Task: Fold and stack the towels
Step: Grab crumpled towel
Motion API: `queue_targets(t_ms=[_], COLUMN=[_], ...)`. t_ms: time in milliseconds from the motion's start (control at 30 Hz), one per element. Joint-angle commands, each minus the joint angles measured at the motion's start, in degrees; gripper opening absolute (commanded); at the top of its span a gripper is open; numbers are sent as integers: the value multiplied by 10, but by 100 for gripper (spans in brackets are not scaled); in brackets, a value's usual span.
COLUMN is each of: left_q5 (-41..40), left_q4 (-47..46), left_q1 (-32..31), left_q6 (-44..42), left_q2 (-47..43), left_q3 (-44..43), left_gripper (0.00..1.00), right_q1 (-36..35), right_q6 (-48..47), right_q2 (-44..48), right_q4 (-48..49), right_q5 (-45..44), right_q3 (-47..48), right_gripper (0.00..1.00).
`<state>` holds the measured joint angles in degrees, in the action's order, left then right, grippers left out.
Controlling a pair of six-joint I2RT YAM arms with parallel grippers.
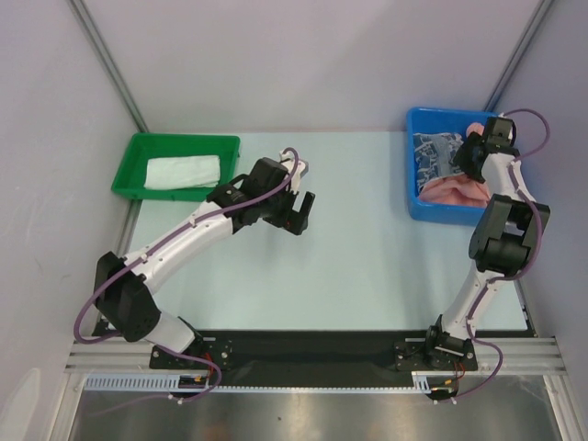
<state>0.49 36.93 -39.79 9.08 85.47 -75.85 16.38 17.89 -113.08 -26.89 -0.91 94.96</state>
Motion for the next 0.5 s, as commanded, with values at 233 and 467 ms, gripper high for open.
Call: queue_targets(t_ms=[233, 467], left_q5=[20, 20], left_q4=[-19, -19], left_q1=[2, 2], left_q6=[5, 5], left_q2=[-18, -18], left_q3=[-6, -3], left_gripper=[100, 100], right_q1=[-12, -14], right_q6=[-22, -31], right_q2=[-12, -52], right_q4=[84, 65], right_q5=[28, 20], right_q3=[33, 79], right_gripper=[40, 35])
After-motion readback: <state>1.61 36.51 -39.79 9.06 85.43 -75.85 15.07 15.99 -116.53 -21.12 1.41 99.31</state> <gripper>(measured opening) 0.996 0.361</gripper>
